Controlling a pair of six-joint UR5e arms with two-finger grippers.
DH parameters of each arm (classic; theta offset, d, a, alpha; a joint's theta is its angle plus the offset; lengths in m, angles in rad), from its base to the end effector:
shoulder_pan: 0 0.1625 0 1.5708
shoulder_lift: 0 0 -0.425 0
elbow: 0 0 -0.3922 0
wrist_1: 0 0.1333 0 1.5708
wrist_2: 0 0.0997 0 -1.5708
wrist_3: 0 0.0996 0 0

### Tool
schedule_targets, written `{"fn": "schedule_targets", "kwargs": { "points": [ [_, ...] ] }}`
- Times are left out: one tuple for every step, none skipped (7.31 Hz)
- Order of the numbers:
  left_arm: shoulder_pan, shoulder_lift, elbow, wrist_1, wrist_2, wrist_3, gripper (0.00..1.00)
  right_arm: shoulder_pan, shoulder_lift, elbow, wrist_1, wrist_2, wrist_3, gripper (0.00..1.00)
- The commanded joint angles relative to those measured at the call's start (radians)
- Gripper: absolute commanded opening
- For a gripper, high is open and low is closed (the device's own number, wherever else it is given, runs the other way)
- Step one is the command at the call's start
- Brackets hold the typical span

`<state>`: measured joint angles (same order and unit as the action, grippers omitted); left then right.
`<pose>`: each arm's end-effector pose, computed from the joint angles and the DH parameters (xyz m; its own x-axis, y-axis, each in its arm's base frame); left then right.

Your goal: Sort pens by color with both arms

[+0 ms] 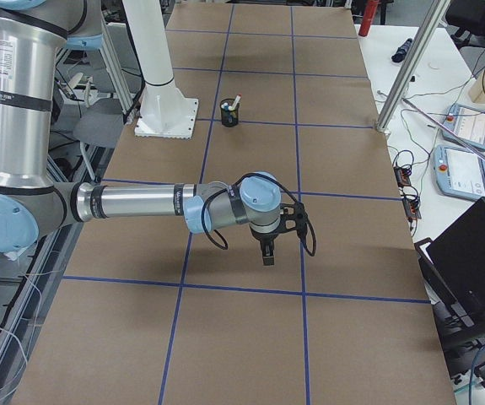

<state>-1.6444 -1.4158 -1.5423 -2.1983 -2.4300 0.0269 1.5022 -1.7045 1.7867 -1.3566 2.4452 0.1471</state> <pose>-0.0899 -0.4325 0.6699 0.6767 0.3005 -0.6721 0.0482 0.8928 0.4478 0.0260 -0.4511 0.5835 0.6275 -0.1248 0.7686 -0.0267 0.9831 0.1814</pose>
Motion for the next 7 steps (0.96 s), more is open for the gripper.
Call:
{"fn": "schedule_targets", "kwargs": {
  "points": [
    [0.005, 0.002, 0.002, -0.115, -0.004, -0.060, 1.00, -0.011, 0.044, 0.011, -0.001, 0.012, 0.009, 1.00],
    [0.006, -0.003, 0.004, -0.115, -0.004, -0.064, 1.00, -0.026, 0.058, 0.017, -0.002, 0.014, 0.037, 1.00],
    [0.006, -0.005, 0.004, -0.115, -0.003, -0.065, 1.00, -0.066, 0.074, 0.049, -0.002, 0.005, 0.102, 1.00],
    [0.011, -0.006, 0.004, -0.115, 0.000, -0.065, 1.00, -0.127, 0.081, 0.098, -0.002, -0.005, 0.209, 1.00],
    [0.018, -0.006, 0.004, -0.115, 0.003, -0.065, 1.00, -0.193, 0.112, 0.150, -0.002, -0.033, 0.356, 1.00],
    [0.029, -0.008, 0.004, -0.115, 0.005, -0.065, 1.00, -0.261, 0.135, 0.201, -0.002, -0.072, 0.470, 1.00],
    [0.040, -0.008, 0.004, -0.115, 0.005, -0.067, 1.00, -0.331, 0.182, 0.230, -0.004, -0.101, 0.614, 1.00]
  ]
}}
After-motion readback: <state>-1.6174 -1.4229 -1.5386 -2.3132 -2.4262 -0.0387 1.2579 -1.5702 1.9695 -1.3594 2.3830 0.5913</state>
